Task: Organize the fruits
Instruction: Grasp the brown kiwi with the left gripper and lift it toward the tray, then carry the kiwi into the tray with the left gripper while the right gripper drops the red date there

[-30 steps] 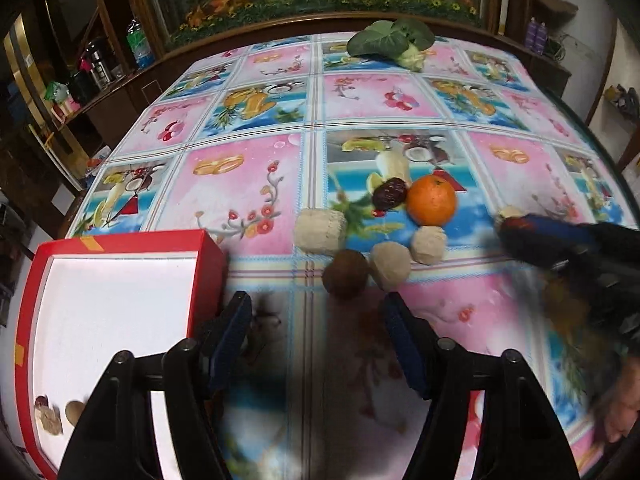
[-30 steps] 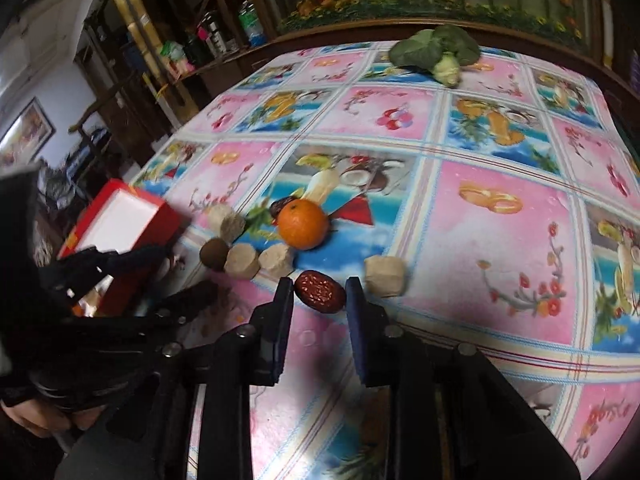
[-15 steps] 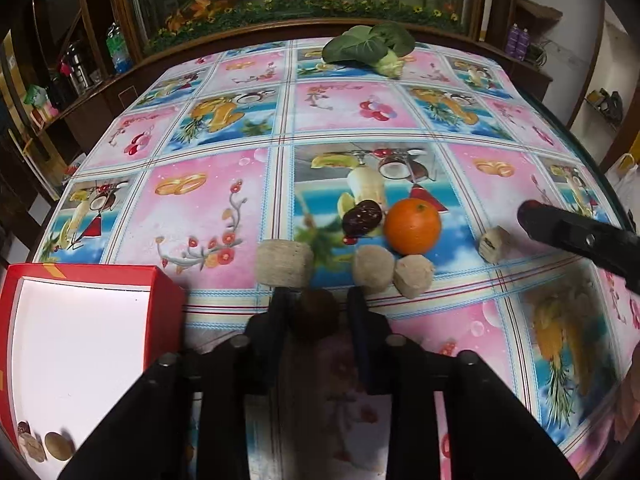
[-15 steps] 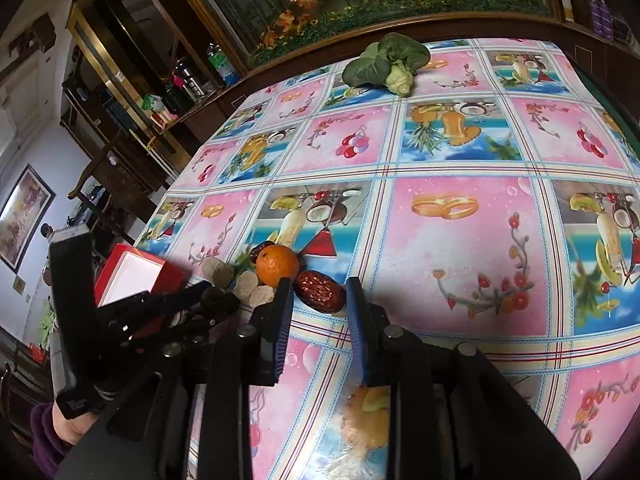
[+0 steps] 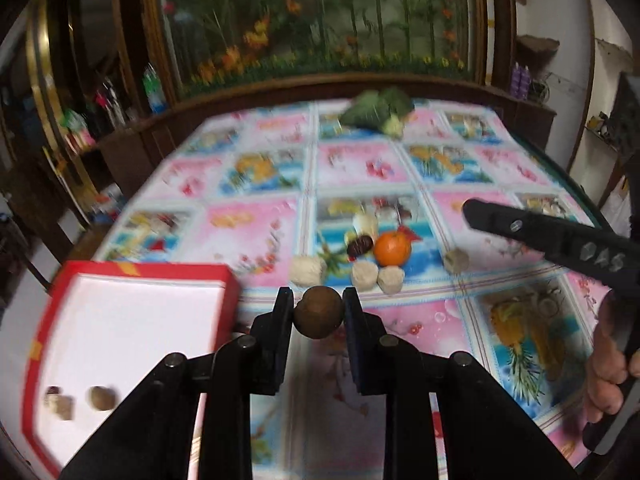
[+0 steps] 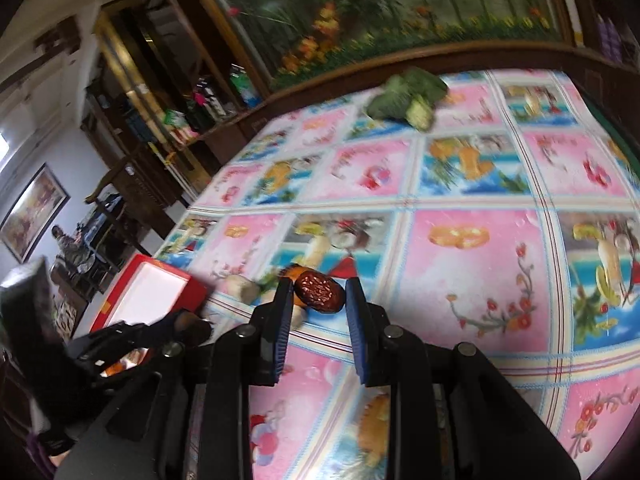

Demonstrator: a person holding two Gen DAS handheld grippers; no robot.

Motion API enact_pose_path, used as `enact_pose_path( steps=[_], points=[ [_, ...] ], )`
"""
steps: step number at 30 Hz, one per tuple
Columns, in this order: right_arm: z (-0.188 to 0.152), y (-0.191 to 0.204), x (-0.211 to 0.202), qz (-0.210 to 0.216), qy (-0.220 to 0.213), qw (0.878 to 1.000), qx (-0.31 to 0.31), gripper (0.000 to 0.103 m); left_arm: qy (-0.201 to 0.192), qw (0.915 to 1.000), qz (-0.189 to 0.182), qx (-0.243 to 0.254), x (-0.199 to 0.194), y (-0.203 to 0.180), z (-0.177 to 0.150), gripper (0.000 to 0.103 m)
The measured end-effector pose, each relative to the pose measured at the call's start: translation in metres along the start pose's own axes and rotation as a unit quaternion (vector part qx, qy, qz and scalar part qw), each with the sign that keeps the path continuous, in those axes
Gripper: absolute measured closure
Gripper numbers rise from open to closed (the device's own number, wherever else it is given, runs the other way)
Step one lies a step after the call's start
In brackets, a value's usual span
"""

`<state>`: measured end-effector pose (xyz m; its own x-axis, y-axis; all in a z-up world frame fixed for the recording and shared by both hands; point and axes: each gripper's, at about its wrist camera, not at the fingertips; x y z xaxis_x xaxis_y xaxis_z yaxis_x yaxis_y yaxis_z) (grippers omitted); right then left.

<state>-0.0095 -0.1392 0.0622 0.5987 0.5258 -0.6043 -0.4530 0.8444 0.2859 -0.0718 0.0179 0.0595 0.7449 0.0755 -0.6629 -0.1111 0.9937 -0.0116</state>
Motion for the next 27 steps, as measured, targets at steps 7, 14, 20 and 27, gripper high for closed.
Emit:
enact_pose_path(
  steps=[7, 14, 20, 27],
  points=[
    [-0.002, 0.022, -0.010, 0.014, -0.046, 0.998, -0.040, 0.074, -0.074, 0.9967, 0.031, 0.005, -0.047, 0.006, 0.003, 0.079],
    [-0.006, 0.023, -0.003, -0.004, -0.050, 0.998, -0.049, 0.074, -0.099, 0.9943, 0.039, -0.009, -0.072, 0.024, 0.000, 0.079],
    [-0.009, 0.021, -0.006, -0.026, -0.063, 0.997, -0.046, 0.075, -0.102, 0.9934, 0.044, -0.028, -0.082, 0.043, -0.007, 0.079],
    [-0.015, 0.028, -0.005, -0.029, -0.063, 0.997, -0.042, 0.075, -0.106, 0.9918, 0.054, -0.047, -0.089, 0.067, -0.015, 0.079]
  ],
)
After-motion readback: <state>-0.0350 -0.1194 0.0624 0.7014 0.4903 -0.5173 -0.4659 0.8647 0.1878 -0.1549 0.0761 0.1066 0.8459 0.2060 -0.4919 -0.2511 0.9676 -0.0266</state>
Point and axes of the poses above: each gripper's, at about its wrist camera, not at the fingertips, and x roughly the way its jaws point, y to its left, z to its top, and after that the axes turned 9 degrees about -x, right-handed
